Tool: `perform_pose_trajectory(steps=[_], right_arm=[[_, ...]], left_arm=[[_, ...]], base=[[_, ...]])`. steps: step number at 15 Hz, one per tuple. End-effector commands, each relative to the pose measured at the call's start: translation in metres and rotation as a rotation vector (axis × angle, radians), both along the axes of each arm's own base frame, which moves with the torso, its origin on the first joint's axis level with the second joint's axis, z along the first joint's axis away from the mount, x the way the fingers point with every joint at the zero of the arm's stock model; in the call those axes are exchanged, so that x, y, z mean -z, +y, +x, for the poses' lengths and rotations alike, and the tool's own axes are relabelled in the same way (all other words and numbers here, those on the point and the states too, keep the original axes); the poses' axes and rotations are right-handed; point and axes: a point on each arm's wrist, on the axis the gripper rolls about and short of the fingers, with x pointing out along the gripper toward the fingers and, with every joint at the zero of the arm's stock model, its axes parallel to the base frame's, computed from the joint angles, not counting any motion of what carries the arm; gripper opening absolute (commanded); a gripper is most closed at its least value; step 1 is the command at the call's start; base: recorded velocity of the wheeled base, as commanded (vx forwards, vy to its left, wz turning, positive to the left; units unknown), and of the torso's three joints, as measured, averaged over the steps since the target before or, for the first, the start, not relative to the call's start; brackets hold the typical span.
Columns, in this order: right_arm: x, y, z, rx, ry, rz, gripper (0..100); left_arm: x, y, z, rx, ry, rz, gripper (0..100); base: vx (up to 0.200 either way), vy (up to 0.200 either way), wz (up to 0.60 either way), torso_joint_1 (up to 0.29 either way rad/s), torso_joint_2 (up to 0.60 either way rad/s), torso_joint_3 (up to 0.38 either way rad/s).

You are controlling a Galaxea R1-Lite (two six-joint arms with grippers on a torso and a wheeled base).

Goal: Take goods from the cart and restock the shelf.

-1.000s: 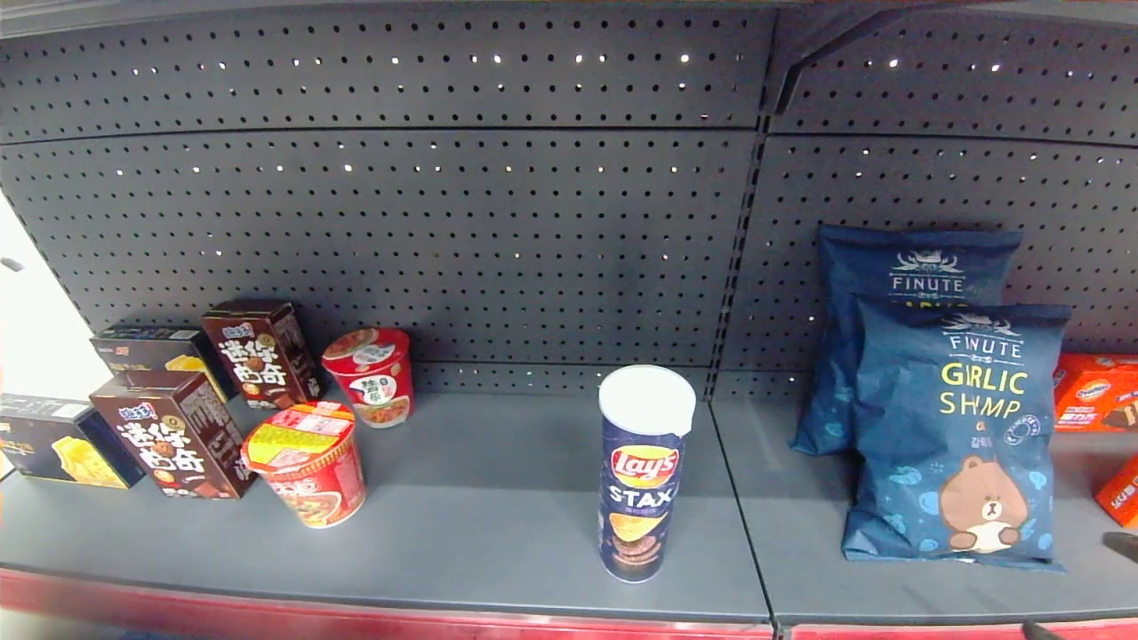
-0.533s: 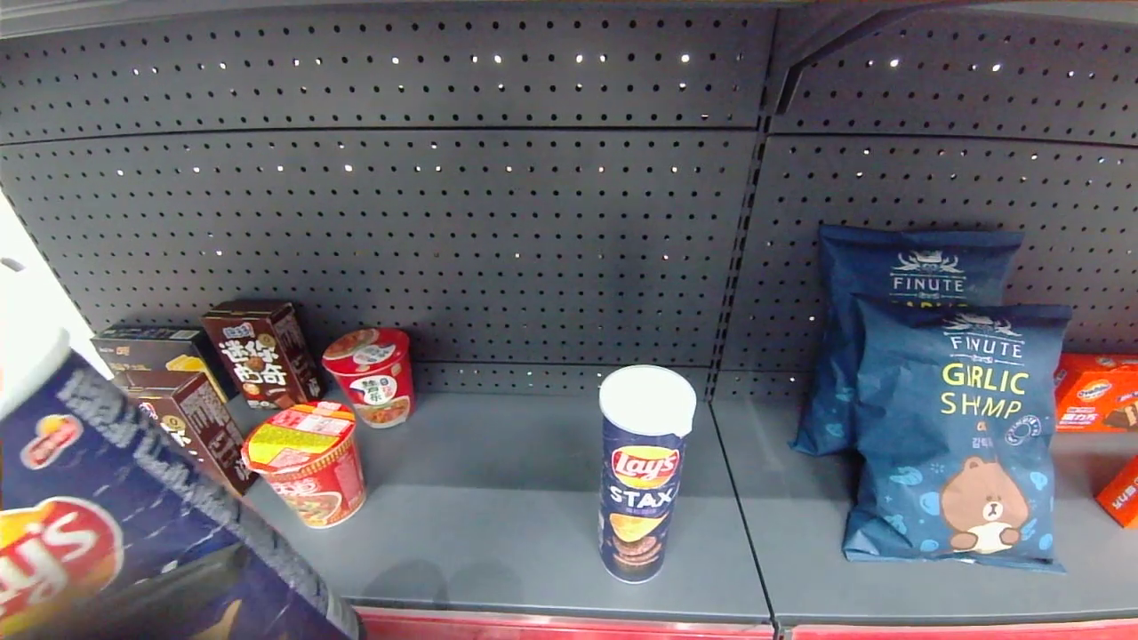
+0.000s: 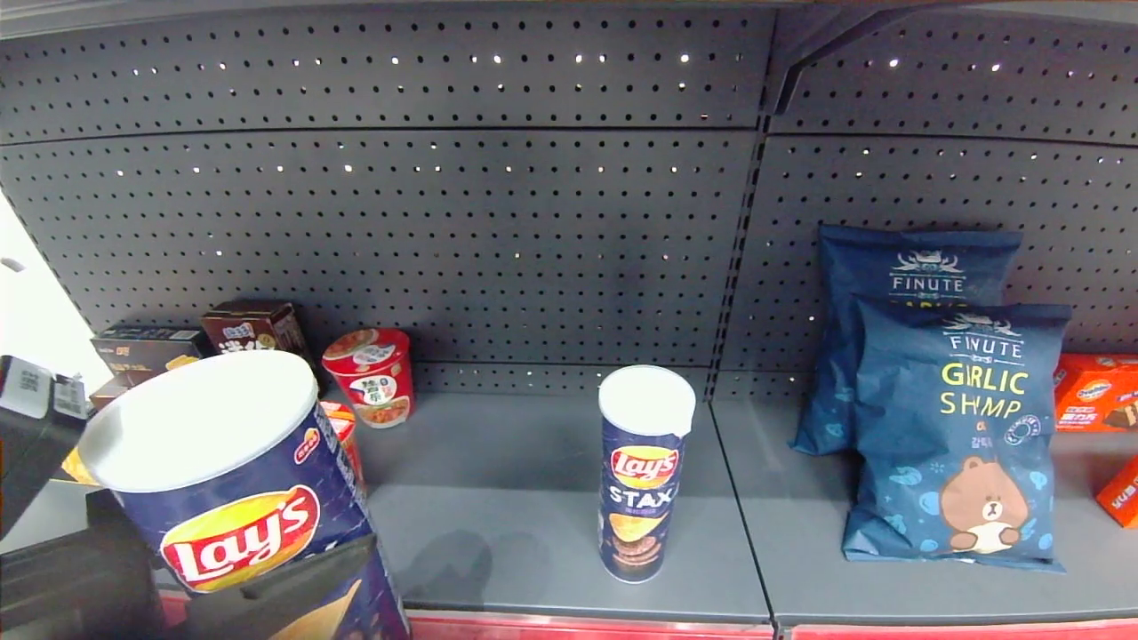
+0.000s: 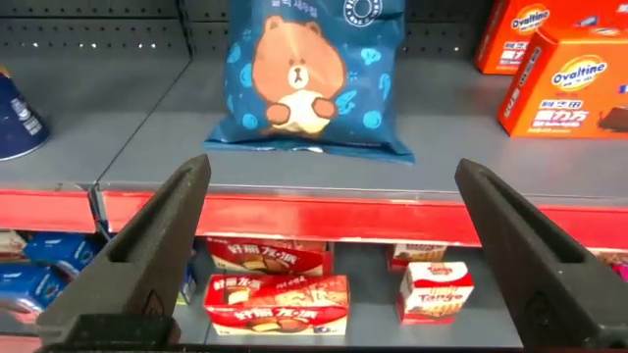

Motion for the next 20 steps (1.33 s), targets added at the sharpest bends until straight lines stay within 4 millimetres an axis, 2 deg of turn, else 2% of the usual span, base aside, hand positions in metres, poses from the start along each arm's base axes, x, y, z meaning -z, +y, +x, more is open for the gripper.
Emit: perform_pose_trajectory(steps=[1, 6, 12, 15, 20], right_arm=[[0.0, 0.0, -0.001, 0.006, -0.008, -0.003, 100], [0.0, 0.0, -0.001, -0.007, -0.008, -0.02, 100], [0.0, 0.001, -0.001, -0.032, -0.009, -0.034, 100], [0.0, 0.001, -0.001, -0.034, -0.009, -0.04, 100], [0.0, 0.001, -0.001, -0.034, -0.009, -0.035, 100]], left_arm=[[0.001, 0.0, 0.001, -0.006, 0.006, 0.002, 0], [0.014, 0.005, -0.006, -0.005, 0.026, 0.021, 0], [0.012, 0.012, 0.002, -0.088, 0.005, 0.003, 0], [0.017, 0.012, 0.003, -0.089, 0.004, 0.001, 0], [0.014, 0.012, 0.003, -0.091, -0.007, -0.002, 0]], base=[[0.0, 0.0, 0.0, 0.0, 0.0, 0.0], [0.0, 0.0, 0.0, 0.0, 0.0, 0.0], [0.0, 0.0, 0.0, 0.0, 0.0, 0.0], [0.0, 0.0, -0.4, 0.002, 0.0, 0.002], [0.0, 0.0, 0.0, 0.0, 0.0, 0.0]])
